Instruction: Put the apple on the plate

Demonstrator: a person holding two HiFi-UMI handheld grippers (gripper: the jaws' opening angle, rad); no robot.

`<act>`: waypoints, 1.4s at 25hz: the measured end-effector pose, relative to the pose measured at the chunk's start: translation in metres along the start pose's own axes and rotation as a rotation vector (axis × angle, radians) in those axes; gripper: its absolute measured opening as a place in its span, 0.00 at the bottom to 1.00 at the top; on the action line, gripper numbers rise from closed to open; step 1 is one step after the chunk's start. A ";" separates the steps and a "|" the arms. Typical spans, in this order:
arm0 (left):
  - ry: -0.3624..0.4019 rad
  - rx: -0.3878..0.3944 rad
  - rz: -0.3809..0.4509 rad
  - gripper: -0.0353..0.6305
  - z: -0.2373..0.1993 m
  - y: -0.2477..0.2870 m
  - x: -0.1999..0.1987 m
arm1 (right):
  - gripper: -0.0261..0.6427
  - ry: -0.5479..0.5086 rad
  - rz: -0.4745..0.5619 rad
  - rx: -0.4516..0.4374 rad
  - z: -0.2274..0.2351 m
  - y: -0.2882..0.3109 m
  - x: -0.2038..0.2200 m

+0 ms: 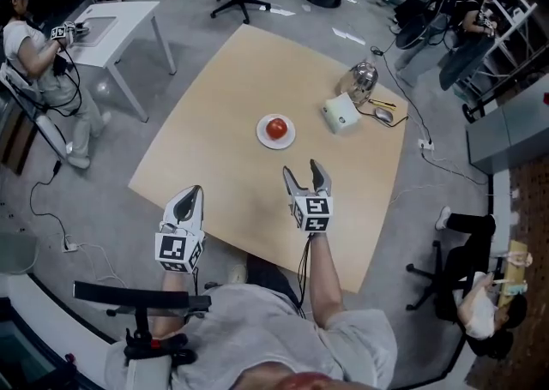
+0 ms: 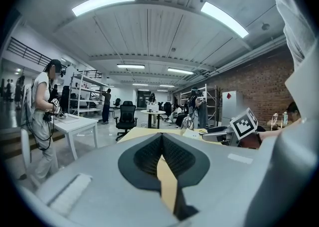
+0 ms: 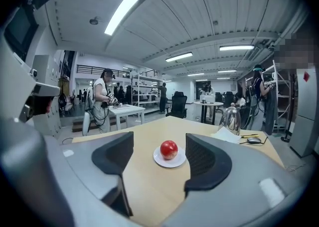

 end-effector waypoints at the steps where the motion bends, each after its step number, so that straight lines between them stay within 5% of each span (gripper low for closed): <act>1: 0.001 0.006 0.002 0.08 0.001 0.001 0.000 | 0.53 0.001 0.003 0.007 0.002 -0.003 -0.001; 17: 0.033 0.084 0.045 0.08 0.029 -0.013 -0.011 | 0.47 0.018 0.054 0.130 0.005 -0.087 -0.010; 35: 0.063 0.136 0.083 0.08 0.050 -0.031 -0.020 | 0.13 0.040 0.119 0.193 -0.030 -0.163 -0.005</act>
Point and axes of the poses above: the fingertips, and each gripper's own axes: y forward along the fingers, z to its right, x out of its underside, the point moved 3 cm from there along -y, backward along the fingers, and after that the axes turned 5 degrees about -y, right-handed, at the moved point
